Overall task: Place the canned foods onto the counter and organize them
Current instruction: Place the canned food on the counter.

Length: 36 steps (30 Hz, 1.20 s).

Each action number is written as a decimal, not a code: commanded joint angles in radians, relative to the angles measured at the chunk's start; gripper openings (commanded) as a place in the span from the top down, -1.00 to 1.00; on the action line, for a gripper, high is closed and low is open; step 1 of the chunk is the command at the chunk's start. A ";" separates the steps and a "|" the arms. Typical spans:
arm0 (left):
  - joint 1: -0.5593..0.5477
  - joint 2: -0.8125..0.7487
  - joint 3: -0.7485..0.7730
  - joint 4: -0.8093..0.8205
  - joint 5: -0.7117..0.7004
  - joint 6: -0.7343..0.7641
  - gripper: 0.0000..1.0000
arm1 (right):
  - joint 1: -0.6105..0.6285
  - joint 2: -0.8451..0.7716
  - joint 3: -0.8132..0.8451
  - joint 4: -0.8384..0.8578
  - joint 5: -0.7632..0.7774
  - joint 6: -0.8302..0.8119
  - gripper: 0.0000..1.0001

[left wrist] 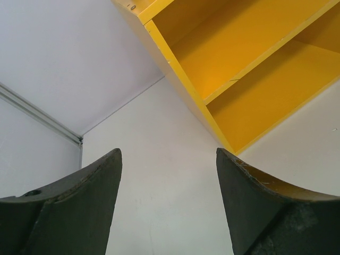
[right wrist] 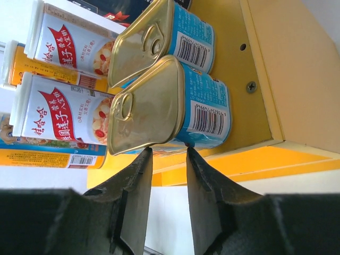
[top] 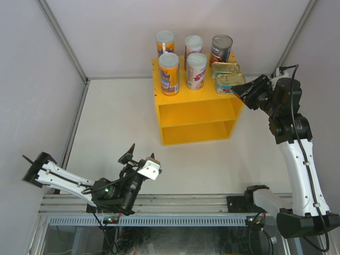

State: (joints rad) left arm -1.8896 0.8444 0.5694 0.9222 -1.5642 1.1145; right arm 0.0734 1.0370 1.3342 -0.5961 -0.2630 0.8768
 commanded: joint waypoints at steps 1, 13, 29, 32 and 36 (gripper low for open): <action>-0.005 -0.001 -0.002 0.037 -0.019 -0.023 -0.51 | -0.002 0.008 0.003 0.080 0.015 -0.012 0.38; -0.004 -0.010 -0.009 0.037 -0.026 -0.028 -0.51 | -0.015 0.027 0.004 0.099 0.004 -0.016 0.38; -0.004 -0.005 -0.009 0.037 -0.022 -0.031 -0.51 | -0.052 0.003 0.006 0.092 -0.048 -0.030 0.39; -0.003 -0.007 -0.009 0.037 -0.025 -0.030 -0.51 | -0.065 -0.031 0.005 0.066 -0.035 -0.032 0.39; -0.003 -0.010 -0.011 0.036 -0.027 -0.028 -0.51 | -0.103 -0.071 0.006 0.047 -0.042 -0.024 0.39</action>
State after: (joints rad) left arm -1.8893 0.8440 0.5694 0.9222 -1.5642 1.1080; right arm 0.0044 1.0252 1.3338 -0.5571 -0.3077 0.8692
